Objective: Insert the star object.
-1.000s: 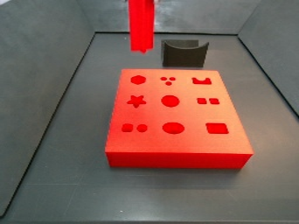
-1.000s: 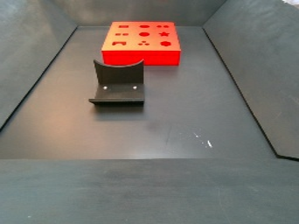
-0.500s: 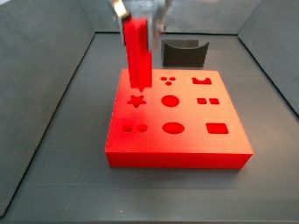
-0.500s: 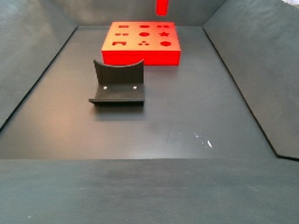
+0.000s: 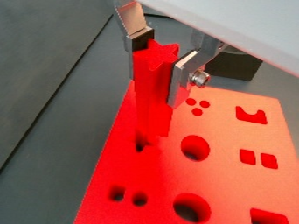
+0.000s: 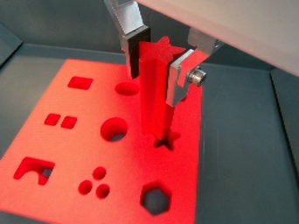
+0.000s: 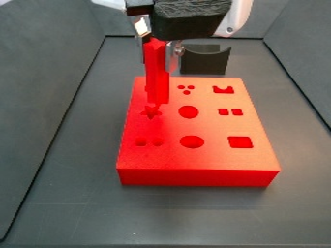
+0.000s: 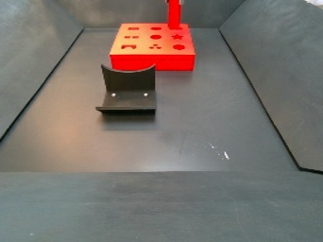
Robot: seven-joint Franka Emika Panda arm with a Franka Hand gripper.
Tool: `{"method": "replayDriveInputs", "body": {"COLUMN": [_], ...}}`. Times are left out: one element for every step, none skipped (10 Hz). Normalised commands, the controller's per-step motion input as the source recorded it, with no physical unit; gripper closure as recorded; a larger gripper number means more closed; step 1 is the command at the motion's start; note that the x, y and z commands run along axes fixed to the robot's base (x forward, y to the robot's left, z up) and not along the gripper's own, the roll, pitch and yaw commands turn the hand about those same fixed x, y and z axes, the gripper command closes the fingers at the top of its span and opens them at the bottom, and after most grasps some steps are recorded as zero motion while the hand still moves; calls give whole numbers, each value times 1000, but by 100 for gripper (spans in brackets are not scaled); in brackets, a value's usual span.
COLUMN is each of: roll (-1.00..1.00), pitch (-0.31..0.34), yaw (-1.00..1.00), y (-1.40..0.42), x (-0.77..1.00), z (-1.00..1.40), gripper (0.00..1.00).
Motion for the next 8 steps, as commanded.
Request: {"method": "replayDriveInputs", "body": {"roll": [-7,-13,-94,-90,-80,-60,-70,-84], "pitch": [-27,-14,-30,-20,0,0,0,-4], "yaw": [-163,-131,-186,-251,-220,-217,-134,0], "y": [0,-6,-34,0,0,0,0,0], "x": [-20,-100,0,0,0,-49,-29,-3], "z": [-260,-271,-229,-214,-137,-134,-103,-171], "gripper": [100,100,100,100,100,100,100,100]}}
